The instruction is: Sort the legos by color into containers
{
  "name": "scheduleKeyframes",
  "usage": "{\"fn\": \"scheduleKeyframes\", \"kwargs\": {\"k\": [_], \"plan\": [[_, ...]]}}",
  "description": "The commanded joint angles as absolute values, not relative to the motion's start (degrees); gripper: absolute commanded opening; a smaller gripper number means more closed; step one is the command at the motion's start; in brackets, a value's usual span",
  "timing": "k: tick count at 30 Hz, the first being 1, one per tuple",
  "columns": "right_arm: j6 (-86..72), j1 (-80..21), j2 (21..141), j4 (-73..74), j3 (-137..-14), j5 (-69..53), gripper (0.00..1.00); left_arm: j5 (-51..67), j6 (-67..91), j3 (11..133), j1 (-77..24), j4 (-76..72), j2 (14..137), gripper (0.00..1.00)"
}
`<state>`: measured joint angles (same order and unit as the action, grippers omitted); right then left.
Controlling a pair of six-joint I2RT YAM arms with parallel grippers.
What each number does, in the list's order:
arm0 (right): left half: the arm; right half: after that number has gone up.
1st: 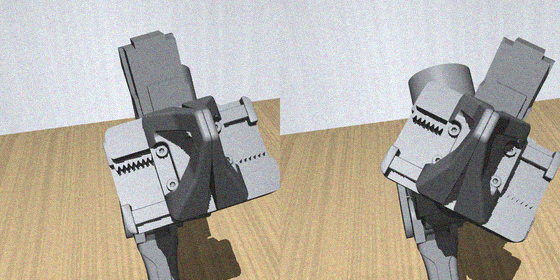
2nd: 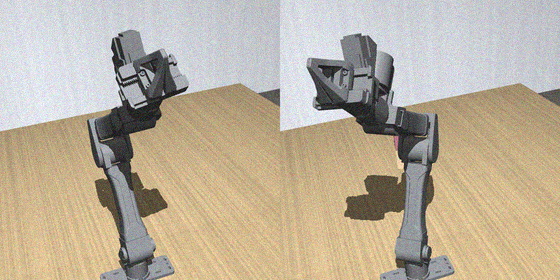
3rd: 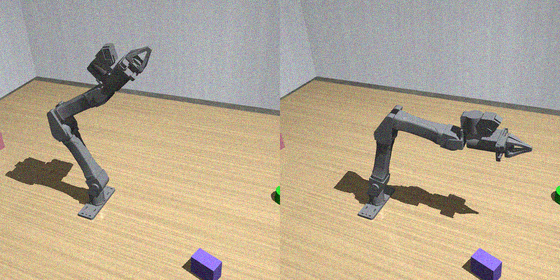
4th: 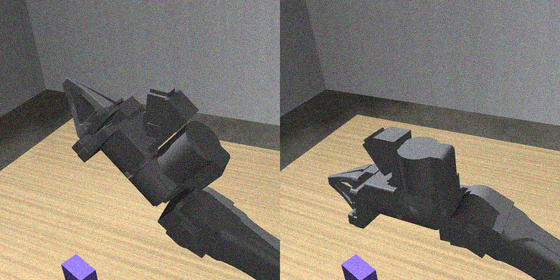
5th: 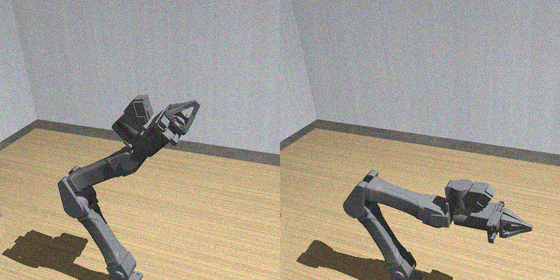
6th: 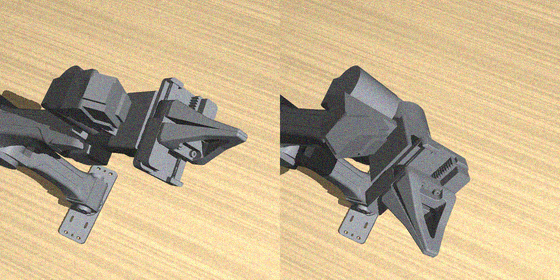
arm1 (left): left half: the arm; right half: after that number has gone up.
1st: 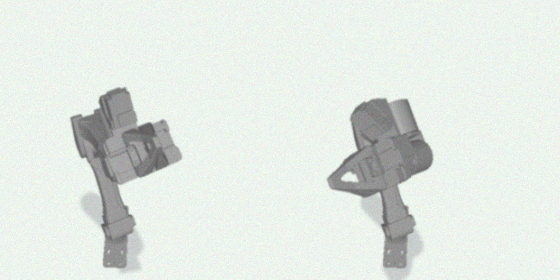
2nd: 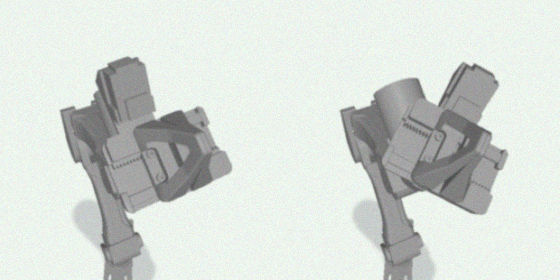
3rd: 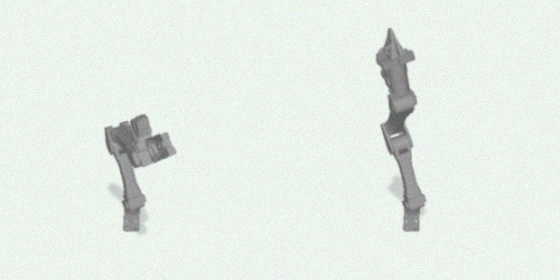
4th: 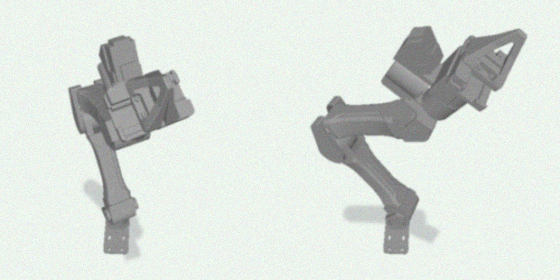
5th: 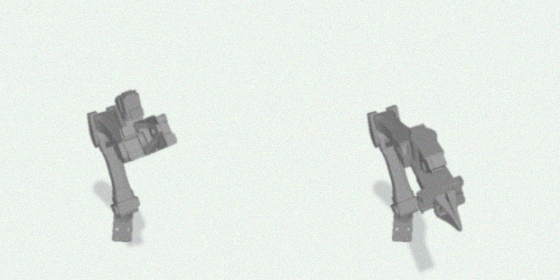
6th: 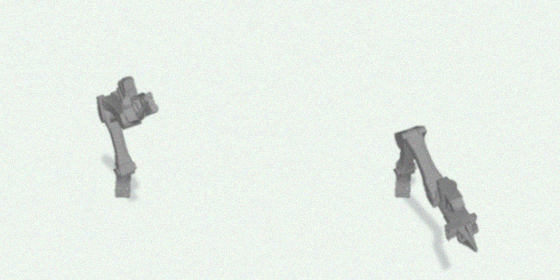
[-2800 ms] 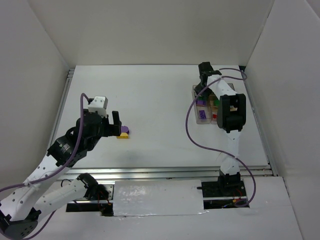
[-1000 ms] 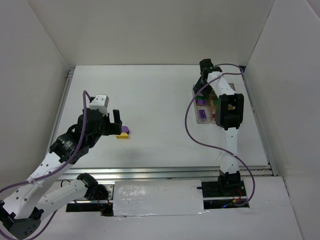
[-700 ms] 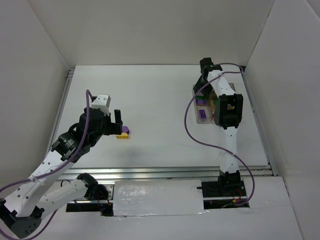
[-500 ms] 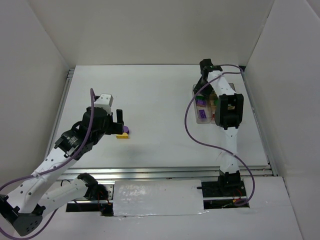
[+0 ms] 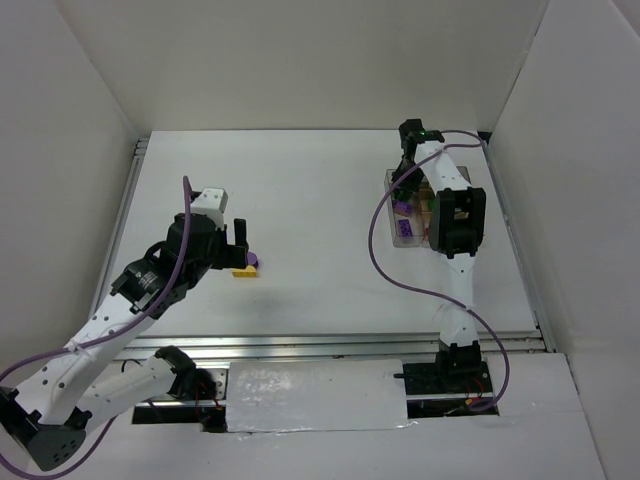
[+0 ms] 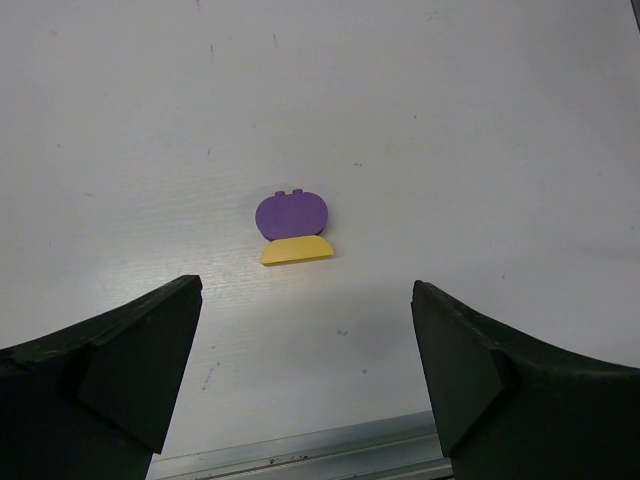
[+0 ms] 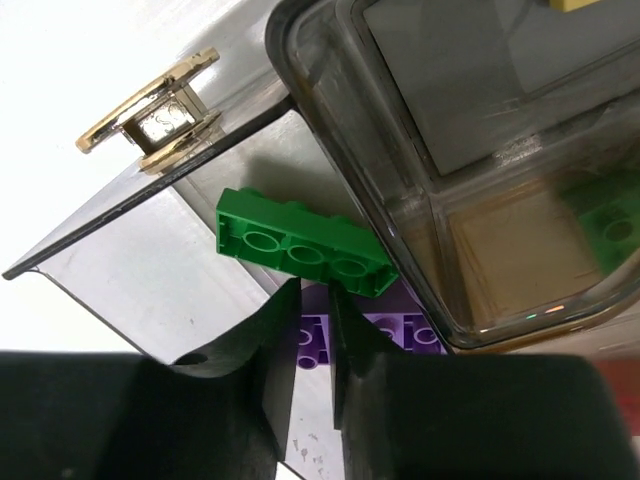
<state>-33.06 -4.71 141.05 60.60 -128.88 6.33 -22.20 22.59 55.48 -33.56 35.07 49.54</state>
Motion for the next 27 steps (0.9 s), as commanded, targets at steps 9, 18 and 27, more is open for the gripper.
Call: {"fn": "scheduleKeyframes", "kwargs": {"k": [9,18,27], "plan": [[-32.0,-4.3,140.3,62.1,-129.1,7.6,0.34,-22.3,21.9,56.3,-33.3,33.2,50.1,0.98],[-31.4,-4.2,140.5,62.0,-129.5,7.7,0.34,-22.4,22.0,56.3,-33.2,33.3,50.0,0.98],[-28.0,-4.1,143.3,63.9,-134.6,6.1,0.34,-22.3,22.0,56.3,-33.1,33.2,50.5,0.98]]}}
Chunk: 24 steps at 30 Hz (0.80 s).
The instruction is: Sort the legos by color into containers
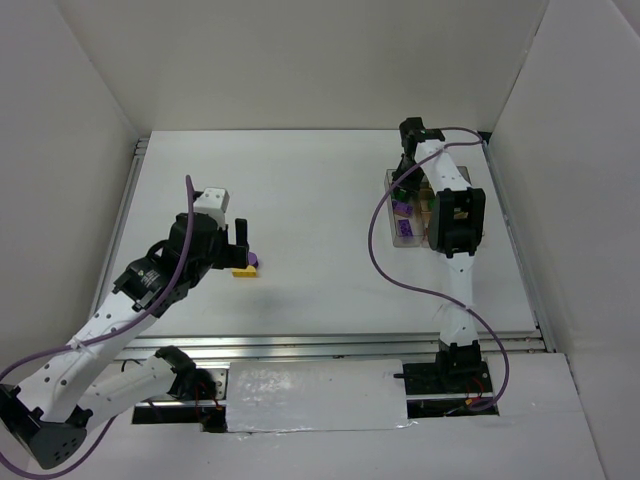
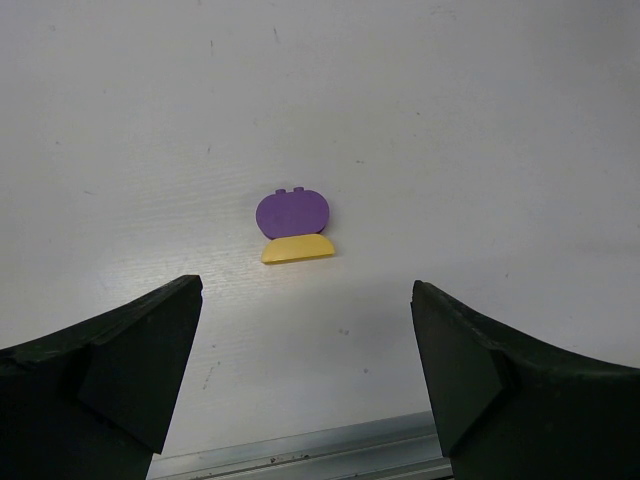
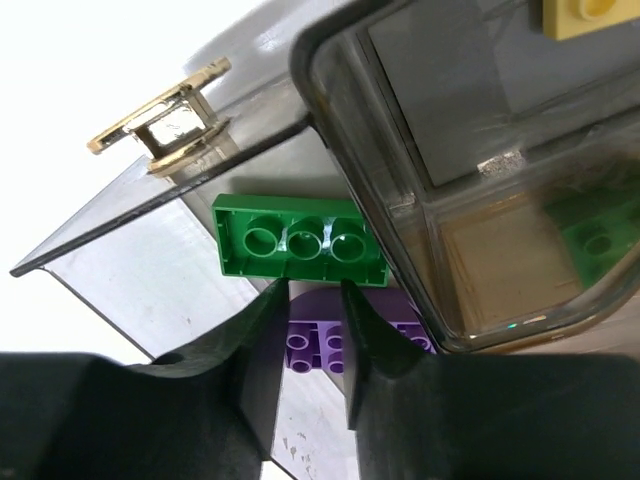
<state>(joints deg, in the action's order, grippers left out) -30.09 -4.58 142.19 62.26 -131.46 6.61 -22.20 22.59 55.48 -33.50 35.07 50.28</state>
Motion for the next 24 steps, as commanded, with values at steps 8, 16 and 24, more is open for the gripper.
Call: {"fn": "scheduleKeyframes", "kwargs": {"k": [8,16,24], "plan": [[-27.6,-3.9,143.5,65.3,-134.9,5.4,0.4,-22.1,21.8,56.5,-33.1,33.3,51.6,0.98],[-27.4,-3.2,145.8,68.2,-139.3,3.5,0.33,-22.3,21.9,56.7,-33.0,33.5,51.8,0.98],[-26.0,-2.5,145.1,66.6,-137.5,1.3,0.13,-22.0,21.7,56.7,-32.6,33.3,52.0,0.97]]}}
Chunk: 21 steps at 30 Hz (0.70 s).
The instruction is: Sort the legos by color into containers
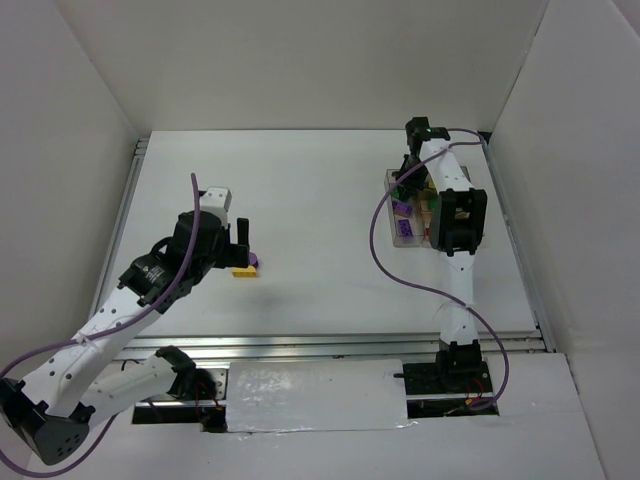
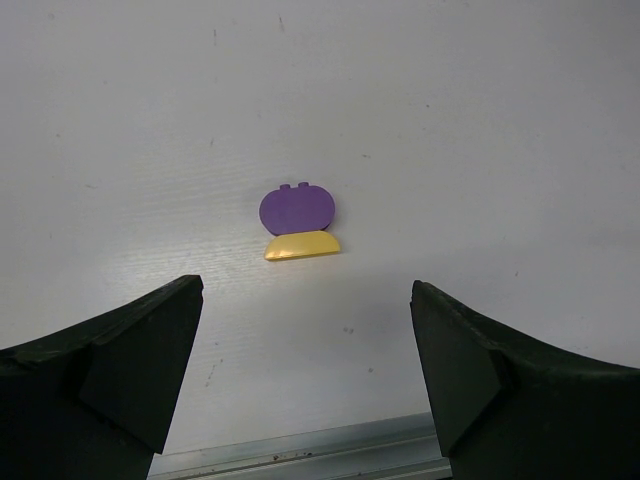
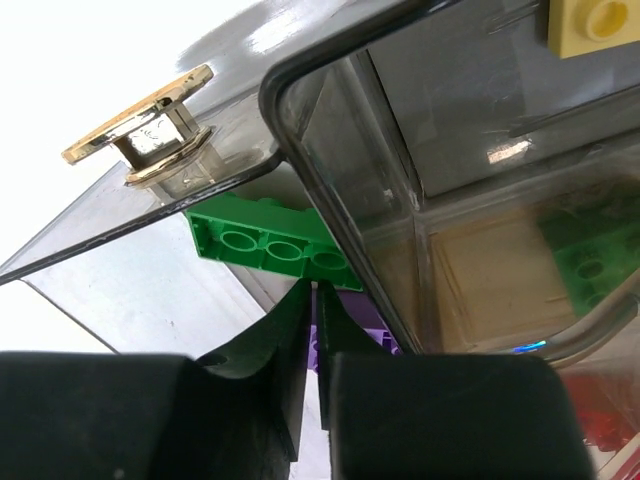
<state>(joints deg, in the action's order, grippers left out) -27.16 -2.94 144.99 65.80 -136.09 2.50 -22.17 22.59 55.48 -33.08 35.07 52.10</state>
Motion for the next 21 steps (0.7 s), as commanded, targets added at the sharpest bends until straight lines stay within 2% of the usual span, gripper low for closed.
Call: {"fn": "scheduleKeyframes", "kwargs": {"k": [1,12,18,19,21], "plan": [[-25.8,-2.5,145.1,66.5,-137.3,1.2,0.12,-22.0,21.7,56.7,-32.6,33.3,52.2,0.97],[-26.9,-2.5,143.1,61.5,-132.8,3.7,0.0,-22.0,21.7,56.5,-32.5,33.3,52.7,0.97],[-27.8,-2.6,143.0,58.5,-131.9,4.0,0.1,-21.4,21.6,56.6,-32.0,33.2,53.2,0.97],[-27.9,-2.6,142.7,58.2,-131.9,4.3,0.18,-21.4,21.6,56.6,-31.8,33.2,53.3,0.97],[-27.9,-2.8,142.1,57.2,-131.3,4.7,0.25,-21.4,21.7,56.5,-31.8,33.2,53.3,0.97]]}}
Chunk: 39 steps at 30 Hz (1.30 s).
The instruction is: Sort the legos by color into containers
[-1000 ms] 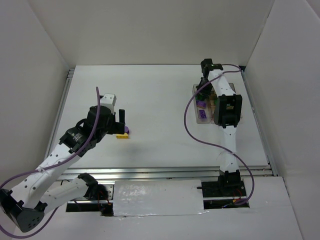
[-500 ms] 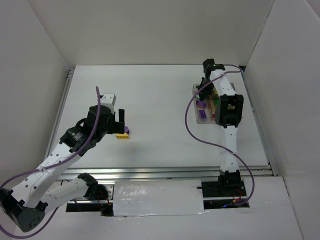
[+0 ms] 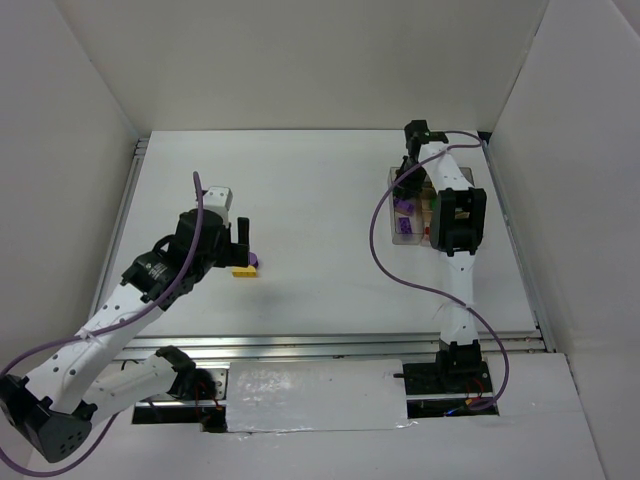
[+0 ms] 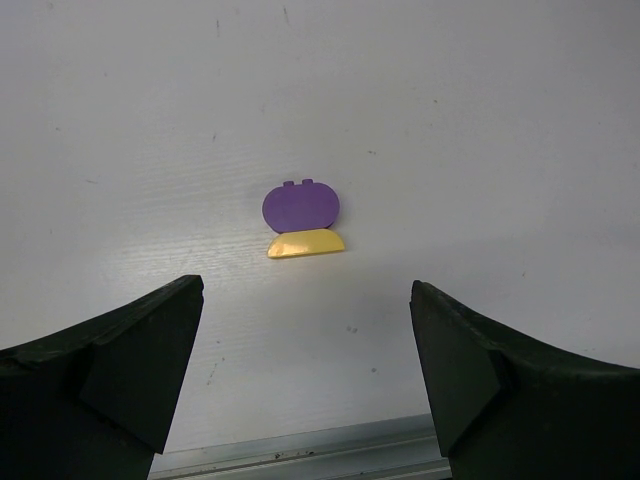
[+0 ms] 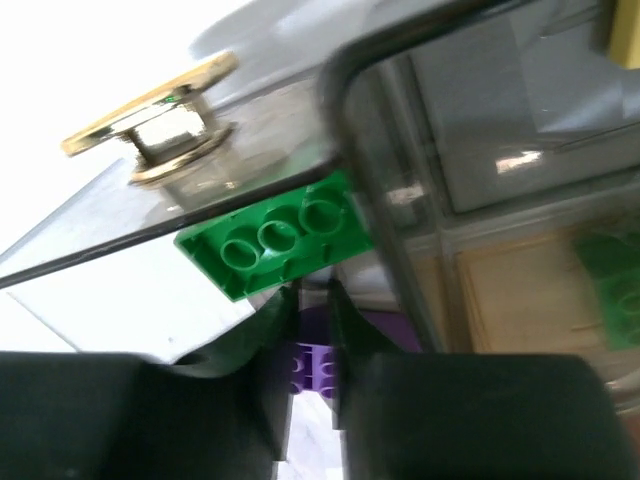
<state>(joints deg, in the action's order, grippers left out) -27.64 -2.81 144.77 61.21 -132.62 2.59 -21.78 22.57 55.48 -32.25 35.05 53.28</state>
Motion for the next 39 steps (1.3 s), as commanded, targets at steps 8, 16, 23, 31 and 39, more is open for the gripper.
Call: {"fn": "scheduleKeyframes", "kwargs": {"k": [8,16,23,31,39], "plan": [[-30.8,-3.6,135.6,50.4,-126.3,7.0,0.45,-20.7,21.6,56.7,-31.5,33.2,53.6,0.97],[-37.1,-3.6,138.0,51.4,-128.9,8.4,0.49,-20.6,21.6,56.5,-31.5,33.1,53.3,0.97],[-44.2,-4.8,137.7,51.2,-126.1,11.7,0.81,-20.2,21.5,56.5,-31.4,33.0,53.1,0.97],[-53.1,-7.0,132.3,45.1,-117.5,14.1,1.0,-20.3,21.7,56.3,-31.4,33.1,51.9,0.97],[-56.6,-7.6,129.6,45.3,-113.7,15.2,1.0,-20.0,21.6,56.1,-31.4,32.9,51.3,0.97]]}}
